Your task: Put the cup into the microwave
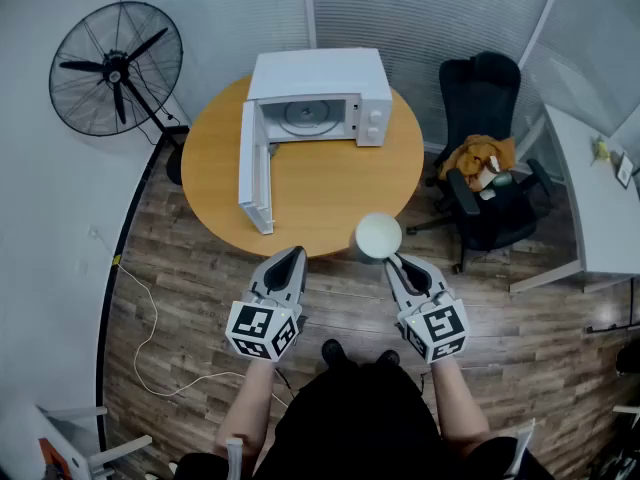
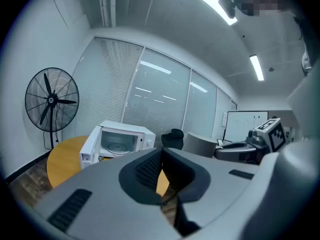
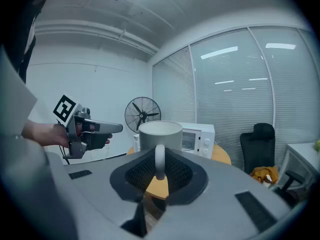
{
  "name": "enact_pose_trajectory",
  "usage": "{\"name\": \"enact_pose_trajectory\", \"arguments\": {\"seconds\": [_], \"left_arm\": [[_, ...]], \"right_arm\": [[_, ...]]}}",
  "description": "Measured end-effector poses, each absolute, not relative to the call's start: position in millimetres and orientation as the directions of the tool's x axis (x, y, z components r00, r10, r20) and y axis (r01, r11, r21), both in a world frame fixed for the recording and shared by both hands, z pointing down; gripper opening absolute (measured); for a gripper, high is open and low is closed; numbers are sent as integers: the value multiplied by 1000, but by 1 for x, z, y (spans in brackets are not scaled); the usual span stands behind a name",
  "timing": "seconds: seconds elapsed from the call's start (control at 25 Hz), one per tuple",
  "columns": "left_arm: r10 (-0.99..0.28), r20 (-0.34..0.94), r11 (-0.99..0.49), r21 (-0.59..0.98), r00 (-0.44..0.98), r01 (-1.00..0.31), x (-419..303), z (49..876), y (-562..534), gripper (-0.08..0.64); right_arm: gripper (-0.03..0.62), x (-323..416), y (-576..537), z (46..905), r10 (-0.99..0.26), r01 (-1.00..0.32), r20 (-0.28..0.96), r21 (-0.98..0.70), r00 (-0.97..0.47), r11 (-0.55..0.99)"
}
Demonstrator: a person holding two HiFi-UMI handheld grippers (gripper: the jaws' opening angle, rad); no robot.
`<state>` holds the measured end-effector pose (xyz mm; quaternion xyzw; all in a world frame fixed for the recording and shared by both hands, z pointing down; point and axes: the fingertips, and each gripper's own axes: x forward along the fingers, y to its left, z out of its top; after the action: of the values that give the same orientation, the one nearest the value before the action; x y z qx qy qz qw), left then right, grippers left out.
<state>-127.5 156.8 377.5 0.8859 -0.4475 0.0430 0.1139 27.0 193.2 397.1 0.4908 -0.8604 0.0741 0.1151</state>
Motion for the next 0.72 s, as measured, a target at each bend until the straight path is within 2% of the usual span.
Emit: {"name": "enact_pose_trajectory", "arguments": {"seconds": [0.72], "left_arm": [[-768,204,-586,156,607,-795,-125,387,182,-6]], "right_arm": [[54,16,207,405,-812,-852,274,-59,-516,521]]}}
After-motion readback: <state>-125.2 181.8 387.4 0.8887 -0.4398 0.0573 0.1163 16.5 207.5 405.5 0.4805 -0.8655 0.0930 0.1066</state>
